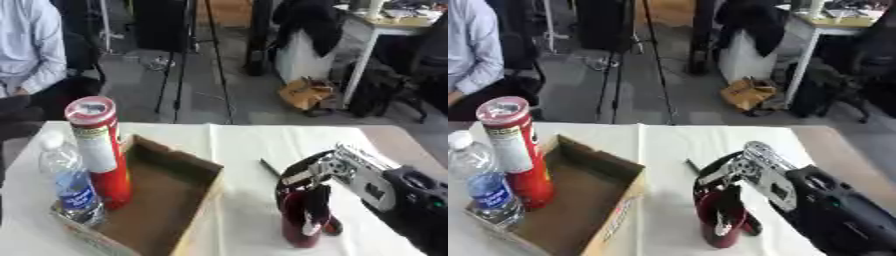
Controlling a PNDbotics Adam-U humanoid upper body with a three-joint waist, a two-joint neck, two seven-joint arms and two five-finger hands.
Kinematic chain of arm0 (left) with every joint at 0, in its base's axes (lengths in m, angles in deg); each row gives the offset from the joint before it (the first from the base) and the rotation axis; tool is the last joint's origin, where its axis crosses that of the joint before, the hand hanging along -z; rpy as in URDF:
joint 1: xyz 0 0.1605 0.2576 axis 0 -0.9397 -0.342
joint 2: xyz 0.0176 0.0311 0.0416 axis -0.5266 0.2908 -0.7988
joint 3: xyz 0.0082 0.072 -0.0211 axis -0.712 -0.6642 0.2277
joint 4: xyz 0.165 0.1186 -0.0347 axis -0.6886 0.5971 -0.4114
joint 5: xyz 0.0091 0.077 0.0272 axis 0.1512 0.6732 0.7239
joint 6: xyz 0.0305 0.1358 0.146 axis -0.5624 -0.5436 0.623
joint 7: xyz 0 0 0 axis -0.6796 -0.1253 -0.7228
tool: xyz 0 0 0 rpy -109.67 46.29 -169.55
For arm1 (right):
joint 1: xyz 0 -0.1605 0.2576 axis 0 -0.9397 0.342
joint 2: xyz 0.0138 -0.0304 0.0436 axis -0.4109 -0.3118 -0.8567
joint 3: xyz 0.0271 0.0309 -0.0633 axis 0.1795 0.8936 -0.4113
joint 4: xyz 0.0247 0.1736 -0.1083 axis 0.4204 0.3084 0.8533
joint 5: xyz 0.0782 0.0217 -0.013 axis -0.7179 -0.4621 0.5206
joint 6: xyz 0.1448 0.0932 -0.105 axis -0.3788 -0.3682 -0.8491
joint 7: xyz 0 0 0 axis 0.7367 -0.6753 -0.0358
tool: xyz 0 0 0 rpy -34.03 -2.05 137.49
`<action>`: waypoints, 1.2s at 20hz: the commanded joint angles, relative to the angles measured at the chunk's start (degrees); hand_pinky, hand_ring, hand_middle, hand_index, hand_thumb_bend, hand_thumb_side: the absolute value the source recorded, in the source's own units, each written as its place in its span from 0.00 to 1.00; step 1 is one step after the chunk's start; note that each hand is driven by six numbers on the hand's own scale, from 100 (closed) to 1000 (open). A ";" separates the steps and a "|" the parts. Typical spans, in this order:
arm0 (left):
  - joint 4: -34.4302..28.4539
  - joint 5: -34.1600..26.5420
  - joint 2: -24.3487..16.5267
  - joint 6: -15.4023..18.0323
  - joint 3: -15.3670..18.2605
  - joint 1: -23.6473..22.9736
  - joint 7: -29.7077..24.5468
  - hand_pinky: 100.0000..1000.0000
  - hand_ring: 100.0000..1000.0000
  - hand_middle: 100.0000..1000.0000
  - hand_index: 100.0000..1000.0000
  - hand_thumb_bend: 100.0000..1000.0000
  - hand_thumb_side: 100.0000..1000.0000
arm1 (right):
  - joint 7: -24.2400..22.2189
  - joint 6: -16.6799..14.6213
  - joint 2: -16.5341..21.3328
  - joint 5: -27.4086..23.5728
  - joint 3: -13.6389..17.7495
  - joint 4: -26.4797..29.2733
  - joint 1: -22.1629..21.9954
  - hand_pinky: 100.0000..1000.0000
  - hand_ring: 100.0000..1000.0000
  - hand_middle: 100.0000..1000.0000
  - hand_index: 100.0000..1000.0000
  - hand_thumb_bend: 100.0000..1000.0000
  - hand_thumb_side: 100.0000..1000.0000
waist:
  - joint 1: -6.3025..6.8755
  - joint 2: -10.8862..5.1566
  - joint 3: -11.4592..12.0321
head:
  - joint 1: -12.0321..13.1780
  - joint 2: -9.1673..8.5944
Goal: Pick up objects on the table and place them in the box.
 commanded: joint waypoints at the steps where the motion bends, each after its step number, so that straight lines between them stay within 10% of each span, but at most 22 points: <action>1: -0.85 -0.28 -0.25 0.01 -0.08 0.40 -0.39 1.00 0.78 0.81 0.71 0.00 0.91 | 0.14 0.27 1.54 -0.60 1.07 1.68 2.17 0.35 0.70 0.67 0.67 0.41 0.24 | 0.20 -0.99 -0.20 | -0.28 -0.39; 24: -0.85 -0.27 -0.49 -0.14 -0.07 0.17 -0.88 1.00 0.78 0.81 0.71 0.00 0.92 | 0.14 1.26 1.70 -1.38 0.95 7.42 8.10 0.33 0.67 0.64 0.62 0.36 0.25 | -0.86 -1.55 -0.15 | -0.03 -0.28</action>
